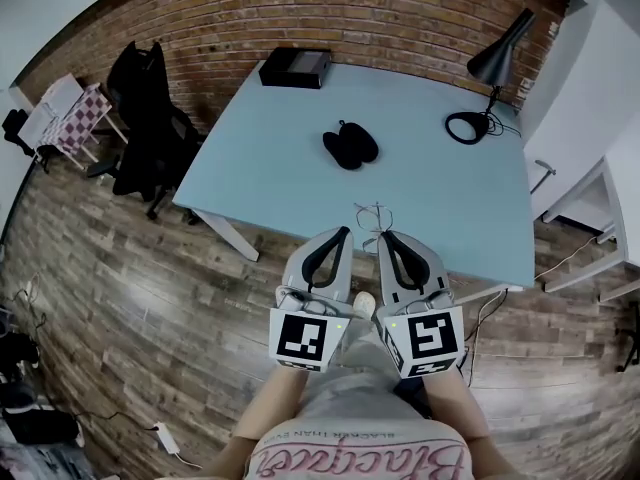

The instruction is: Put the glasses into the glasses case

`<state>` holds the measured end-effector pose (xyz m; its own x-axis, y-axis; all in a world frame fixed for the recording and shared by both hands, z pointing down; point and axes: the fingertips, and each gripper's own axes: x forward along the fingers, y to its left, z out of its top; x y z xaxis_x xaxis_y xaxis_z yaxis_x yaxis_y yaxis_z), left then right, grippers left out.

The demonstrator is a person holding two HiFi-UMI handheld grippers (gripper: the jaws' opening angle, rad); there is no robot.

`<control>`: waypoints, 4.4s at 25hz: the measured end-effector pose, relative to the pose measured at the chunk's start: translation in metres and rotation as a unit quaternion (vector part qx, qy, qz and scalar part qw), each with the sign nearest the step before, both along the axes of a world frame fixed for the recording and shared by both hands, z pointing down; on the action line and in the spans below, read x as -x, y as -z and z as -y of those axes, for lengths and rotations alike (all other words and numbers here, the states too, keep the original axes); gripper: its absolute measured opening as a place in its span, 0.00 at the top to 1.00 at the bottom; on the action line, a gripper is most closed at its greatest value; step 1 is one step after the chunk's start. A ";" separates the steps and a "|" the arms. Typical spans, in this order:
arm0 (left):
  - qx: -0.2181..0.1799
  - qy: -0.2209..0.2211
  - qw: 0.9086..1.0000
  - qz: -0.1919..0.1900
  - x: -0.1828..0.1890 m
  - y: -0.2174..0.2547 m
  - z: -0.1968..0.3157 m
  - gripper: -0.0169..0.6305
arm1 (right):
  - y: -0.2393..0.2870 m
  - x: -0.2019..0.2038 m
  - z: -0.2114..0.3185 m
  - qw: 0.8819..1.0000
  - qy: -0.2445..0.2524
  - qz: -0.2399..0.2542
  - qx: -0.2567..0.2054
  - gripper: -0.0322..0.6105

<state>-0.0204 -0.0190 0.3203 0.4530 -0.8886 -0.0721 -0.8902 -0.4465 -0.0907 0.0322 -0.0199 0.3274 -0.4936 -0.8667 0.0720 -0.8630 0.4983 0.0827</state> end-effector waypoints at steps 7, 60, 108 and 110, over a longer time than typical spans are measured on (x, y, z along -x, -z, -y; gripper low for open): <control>0.013 0.010 1.000 0.015 0.001 -0.005 0.086 0.97 | -0.008 -0.002 0.090 1.000 0.007 -0.003 0.019 0.93; 0.231 -0.013 0.973 0.018 0.079 -0.177 0.436 0.97 | -0.261 0.038 0.441 0.873 0.014 -0.271 0.405 0.93; 0.084 -0.086 0.993 0.002 0.021 -0.060 0.340 0.97 | -0.056 0.000 0.327 0.993 0.014 0.015 0.116 0.94; 0.061 -0.091 0.994 0.002 0.014 -0.043 0.332 0.97 | -0.041 -0.005 0.318 0.995 0.004 0.028 0.094 0.94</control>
